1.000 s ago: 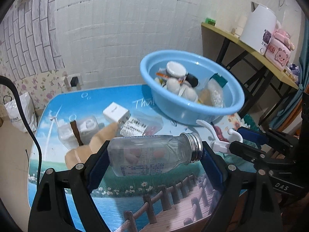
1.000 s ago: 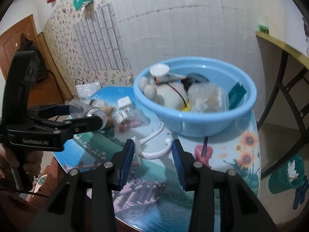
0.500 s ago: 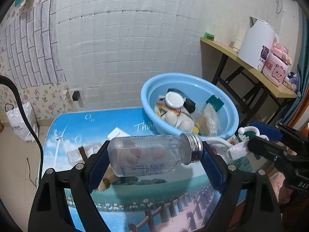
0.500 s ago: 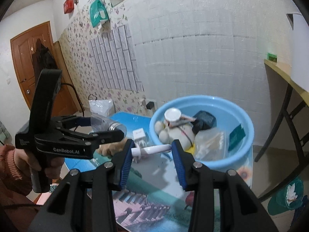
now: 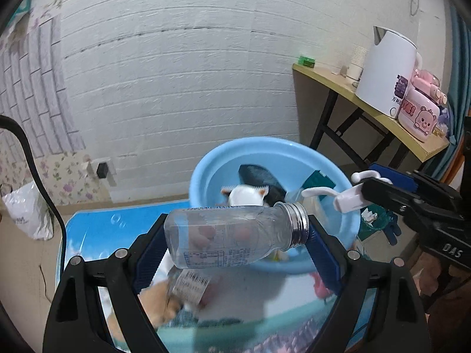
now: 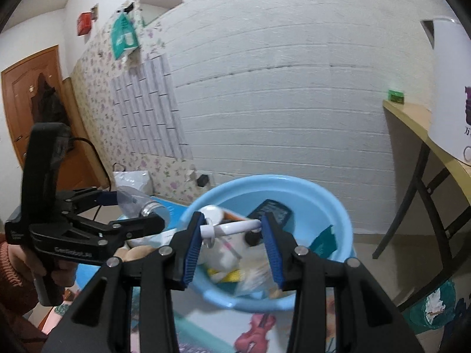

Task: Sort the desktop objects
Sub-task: 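Carry the glass jar and white cable up over the blue basin, then open both tools to drop the jar and cable into the basin, then withdraw both tools from the basin back over the table, then move both tools toward the beige plush toy and the bead bag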

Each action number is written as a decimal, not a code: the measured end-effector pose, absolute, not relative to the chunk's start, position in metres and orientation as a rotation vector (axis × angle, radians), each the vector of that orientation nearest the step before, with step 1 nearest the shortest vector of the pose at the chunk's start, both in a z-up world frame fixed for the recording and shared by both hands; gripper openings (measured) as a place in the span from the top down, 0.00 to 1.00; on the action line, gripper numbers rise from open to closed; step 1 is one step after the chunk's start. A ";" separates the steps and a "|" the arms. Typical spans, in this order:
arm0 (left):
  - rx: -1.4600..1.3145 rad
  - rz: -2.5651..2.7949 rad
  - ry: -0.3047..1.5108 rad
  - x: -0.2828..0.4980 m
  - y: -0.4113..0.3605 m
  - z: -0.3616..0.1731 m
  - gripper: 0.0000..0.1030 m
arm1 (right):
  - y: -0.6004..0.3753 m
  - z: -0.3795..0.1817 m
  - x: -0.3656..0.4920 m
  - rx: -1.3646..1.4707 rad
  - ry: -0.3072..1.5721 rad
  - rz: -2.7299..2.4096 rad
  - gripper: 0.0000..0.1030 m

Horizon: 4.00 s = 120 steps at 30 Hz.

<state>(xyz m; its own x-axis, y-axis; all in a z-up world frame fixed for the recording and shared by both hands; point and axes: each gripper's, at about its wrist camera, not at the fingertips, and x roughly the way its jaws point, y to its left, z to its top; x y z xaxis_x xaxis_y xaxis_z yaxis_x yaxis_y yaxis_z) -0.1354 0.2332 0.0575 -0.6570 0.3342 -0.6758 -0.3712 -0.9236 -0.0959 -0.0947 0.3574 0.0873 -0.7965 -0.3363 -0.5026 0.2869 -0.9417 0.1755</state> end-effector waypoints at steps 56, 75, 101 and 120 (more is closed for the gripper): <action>-1.287 2.589 0.067 -0.109 0.139 0.007 0.01 | 0.339 0.020 -0.086 1.197 -0.115 -2.853 0.29; -1.317 2.646 0.029 -0.089 0.101 -0.001 0.01 | 0.296 0.046 -0.046 0.857 0.018 -2.861 0.29; -1.282 2.700 0.057 -0.085 0.089 -0.004 0.00 | 0.269 0.027 -0.052 1.011 -0.013 -2.722 0.29; -1.282 2.700 0.074 -0.083 0.088 -0.003 0.00 | 0.276 0.014 -0.059 1.082 -0.158 -2.712 0.00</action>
<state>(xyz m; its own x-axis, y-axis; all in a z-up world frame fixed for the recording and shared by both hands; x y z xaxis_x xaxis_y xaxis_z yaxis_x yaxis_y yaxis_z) -0.0826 0.0880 -0.0034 -0.6228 0.1153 -0.7739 -0.1577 -0.9873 -0.0201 -0.0592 0.2764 0.0137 -0.7059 -0.2394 -0.6666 0.1605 -0.9707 0.1787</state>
